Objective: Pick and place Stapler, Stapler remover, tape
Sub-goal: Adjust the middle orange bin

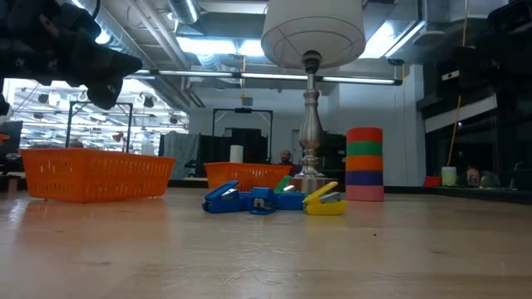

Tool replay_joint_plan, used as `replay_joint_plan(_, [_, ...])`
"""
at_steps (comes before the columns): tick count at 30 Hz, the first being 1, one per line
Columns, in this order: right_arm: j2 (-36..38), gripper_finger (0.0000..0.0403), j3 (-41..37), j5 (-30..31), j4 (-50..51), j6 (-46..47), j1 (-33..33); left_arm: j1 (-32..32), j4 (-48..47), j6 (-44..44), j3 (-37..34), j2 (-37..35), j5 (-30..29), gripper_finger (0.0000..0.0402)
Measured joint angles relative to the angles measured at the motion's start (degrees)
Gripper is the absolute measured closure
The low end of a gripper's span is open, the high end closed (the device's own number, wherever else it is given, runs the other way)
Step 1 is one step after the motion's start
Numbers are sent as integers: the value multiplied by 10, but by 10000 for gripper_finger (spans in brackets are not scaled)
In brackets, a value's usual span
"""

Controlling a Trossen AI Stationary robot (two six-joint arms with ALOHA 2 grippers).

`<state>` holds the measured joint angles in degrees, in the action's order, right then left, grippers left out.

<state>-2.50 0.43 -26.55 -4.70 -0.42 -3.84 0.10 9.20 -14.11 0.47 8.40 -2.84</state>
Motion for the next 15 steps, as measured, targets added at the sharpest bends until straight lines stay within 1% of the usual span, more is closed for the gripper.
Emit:
replay_joint_plan(2, [0, 274, 0, 0, 0, 0, 0, 0, 0, 4, 0, 0, -3, 389])
replay_joint_plan(7, [0, 274, 0, 0, 0, 0, 0, 0, 0, 5, 0, 0, -35, 390])
replay_joint_plan(12, [0, 274, 0, 0, 0, 0, 0, 0, -3, -2, 1, 0, -50, 385])
replay_joint_plan(15, [0, 274, 0, 0, 0, 0, 0, 0, -5, -3, 11, 5, -42, 373])
